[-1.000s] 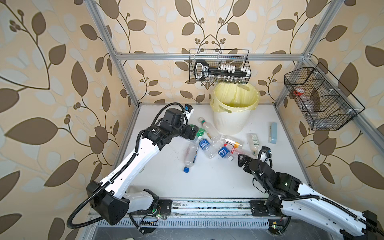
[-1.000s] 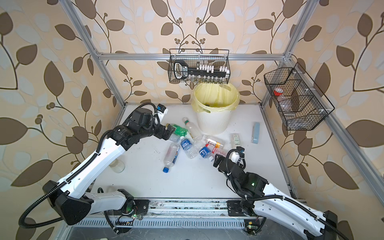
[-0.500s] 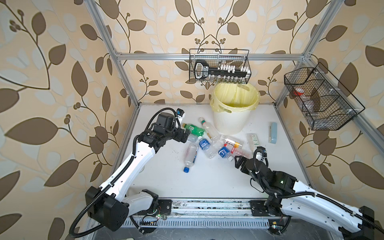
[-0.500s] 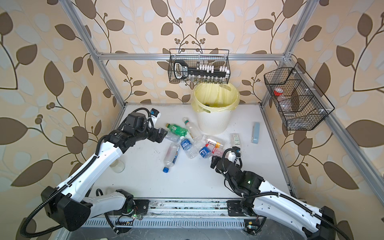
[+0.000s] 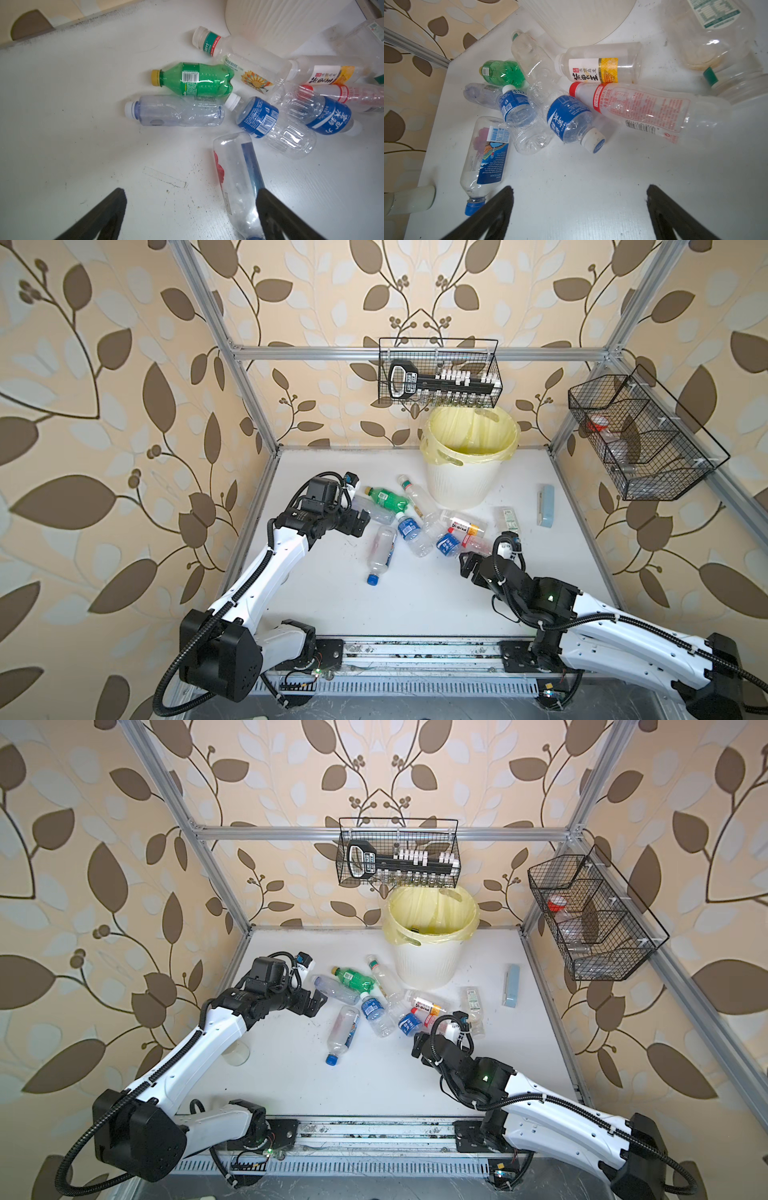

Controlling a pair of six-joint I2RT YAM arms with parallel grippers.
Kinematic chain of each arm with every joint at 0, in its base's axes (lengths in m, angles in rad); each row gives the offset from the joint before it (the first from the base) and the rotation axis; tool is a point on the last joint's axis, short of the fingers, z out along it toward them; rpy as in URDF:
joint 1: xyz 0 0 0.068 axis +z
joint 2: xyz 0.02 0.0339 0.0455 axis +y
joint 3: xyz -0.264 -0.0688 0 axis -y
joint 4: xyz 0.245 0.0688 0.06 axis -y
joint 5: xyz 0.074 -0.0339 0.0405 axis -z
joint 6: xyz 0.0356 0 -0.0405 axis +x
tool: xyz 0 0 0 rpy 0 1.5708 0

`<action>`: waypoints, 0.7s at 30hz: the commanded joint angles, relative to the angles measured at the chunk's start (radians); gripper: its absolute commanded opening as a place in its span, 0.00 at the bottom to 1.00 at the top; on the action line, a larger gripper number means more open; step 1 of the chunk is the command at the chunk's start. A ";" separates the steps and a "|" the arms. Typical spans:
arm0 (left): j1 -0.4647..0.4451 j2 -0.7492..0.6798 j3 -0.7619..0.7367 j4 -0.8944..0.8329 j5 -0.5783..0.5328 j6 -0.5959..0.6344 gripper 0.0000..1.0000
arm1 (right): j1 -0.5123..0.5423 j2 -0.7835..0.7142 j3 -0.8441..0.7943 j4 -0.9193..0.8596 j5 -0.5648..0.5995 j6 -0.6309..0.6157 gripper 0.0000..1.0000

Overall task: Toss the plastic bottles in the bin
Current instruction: 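Reach right gripper across to the clear red-flower-label bottle nearest the robot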

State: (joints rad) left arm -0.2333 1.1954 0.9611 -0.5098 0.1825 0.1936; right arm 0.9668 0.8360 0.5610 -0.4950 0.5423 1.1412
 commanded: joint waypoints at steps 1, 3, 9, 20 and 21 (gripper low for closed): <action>0.034 -0.026 -0.059 0.044 0.049 0.023 0.99 | 0.022 0.049 0.055 0.031 0.007 0.028 1.00; 0.061 -0.028 -0.085 0.056 0.062 0.029 0.99 | 0.034 0.097 0.087 0.043 -0.006 0.028 1.00; 0.158 -0.028 -0.130 0.059 0.128 0.038 0.99 | 0.078 0.261 0.203 0.070 -0.023 0.017 1.00; 0.199 -0.059 -0.176 0.041 0.222 0.073 0.99 | 0.133 0.543 0.405 0.102 -0.096 0.047 1.00; 0.200 -0.059 -0.176 0.037 0.222 0.075 0.99 | 0.134 0.572 0.432 0.095 -0.110 0.054 1.00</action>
State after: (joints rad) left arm -0.0441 1.1637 0.7822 -0.4675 0.3416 0.2371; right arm 1.0920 1.3544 0.9298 -0.3981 0.4694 1.1534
